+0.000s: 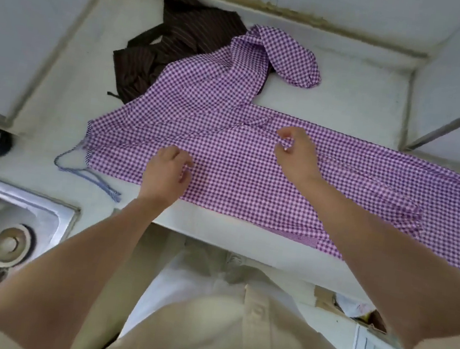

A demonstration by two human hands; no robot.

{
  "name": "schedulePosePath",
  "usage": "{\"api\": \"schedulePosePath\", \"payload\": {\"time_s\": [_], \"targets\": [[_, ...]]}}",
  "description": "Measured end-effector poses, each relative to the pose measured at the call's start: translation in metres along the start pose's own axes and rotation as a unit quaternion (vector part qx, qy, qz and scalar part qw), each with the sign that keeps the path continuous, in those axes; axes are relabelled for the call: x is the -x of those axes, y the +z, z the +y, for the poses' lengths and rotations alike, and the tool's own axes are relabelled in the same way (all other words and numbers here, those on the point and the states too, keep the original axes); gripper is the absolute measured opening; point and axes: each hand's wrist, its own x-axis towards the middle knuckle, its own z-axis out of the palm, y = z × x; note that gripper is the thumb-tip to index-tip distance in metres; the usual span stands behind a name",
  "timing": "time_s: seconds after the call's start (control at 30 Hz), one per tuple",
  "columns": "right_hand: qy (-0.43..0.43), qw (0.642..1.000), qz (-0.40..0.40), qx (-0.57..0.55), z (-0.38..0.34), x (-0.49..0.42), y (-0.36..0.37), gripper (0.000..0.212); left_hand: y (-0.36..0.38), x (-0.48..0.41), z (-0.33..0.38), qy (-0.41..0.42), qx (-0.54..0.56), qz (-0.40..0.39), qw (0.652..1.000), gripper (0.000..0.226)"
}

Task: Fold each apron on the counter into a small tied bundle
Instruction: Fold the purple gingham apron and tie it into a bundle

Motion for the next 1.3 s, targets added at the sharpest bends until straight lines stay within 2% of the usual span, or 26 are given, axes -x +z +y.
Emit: {"api": "schedulePosePath", "payload": {"time_s": [0.07,0.17,0.27,0.33,0.4,0.43,0.57,0.7,0.8,0.87,0.93,1.03,1.2,1.23,1.3], "targets": [[0.017,0.999,-0.031,-0.005,-0.016,-0.018,0.017,0.034,-0.011,0.002,-0.030,-0.052,-0.031,0.032,0.998,0.023],[0.046,0.997,-0.069,0.006,-0.028,-0.039,0.038,0.046,-0.022,0.002,-0.067,-0.126,-0.053,0.000,0.991,0.046],[0.070,0.991,-0.083,0.075,-0.031,-0.056,0.052,0.036,-0.026,-0.003,-0.095,-0.185,-0.065,-0.040,0.980,0.060],[0.064,0.994,-0.010,0.085,-0.034,-0.064,0.056,0.019,-0.028,-0.008,-0.107,-0.189,-0.096,-0.038,0.976,0.045],[0.062,0.993,0.067,0.072,-0.040,-0.073,0.063,0.014,-0.031,-0.017,-0.122,-0.187,-0.122,-0.025,0.974,0.026],[0.068,0.993,0.072,0.066,-0.041,-0.076,0.065,0.014,-0.031,-0.019,-0.126,-0.191,-0.128,-0.024,0.973,0.022],[0.110,0.986,-0.010,0.121,-0.041,-0.081,0.081,0.030,-0.033,-0.032,-0.139,-0.233,-0.115,-0.030,0.965,0.023],[0.103,0.986,0.073,0.111,-0.052,-0.086,0.085,0.033,-0.035,-0.046,-0.147,-0.206,-0.084,0.049,0.974,0.028],[0.116,0.987,0.109,0.024,-0.067,-0.109,0.083,0.038,-0.040,-0.073,-0.143,-0.156,-0.028,0.083,0.984,0.028],[0.169,0.978,0.101,-0.068,-0.075,-0.128,0.083,0.053,-0.039,-0.095,-0.137,-0.115,0.017,0.082,0.990,0.025],[0.246,0.955,0.095,-0.138,-0.079,-0.147,0.084,0.065,-0.036,-0.121,-0.132,-0.096,0.043,0.056,0.993,0.026],[0.312,0.930,0.075,-0.181,-0.079,-0.157,0.086,0.054,-0.033,-0.145,-0.125,-0.139,0.023,-0.001,0.990,0.033],[0.261,0.943,0.133,-0.158,-0.068,-0.156,0.079,0.018,-0.038,-0.160,-0.134,-0.188,0.024,-0.088,0.978,0.040],[0.267,0.939,0.145,-0.161,-0.066,-0.155,0.078,0.020,-0.039,-0.161,-0.138,-0.193,0.024,-0.092,0.977,0.039],[0.282,0.938,0.140,-0.145,-0.059,-0.153,0.076,0.022,-0.040,-0.162,-0.145,-0.211,0.025,-0.050,0.976,0.033]]}}
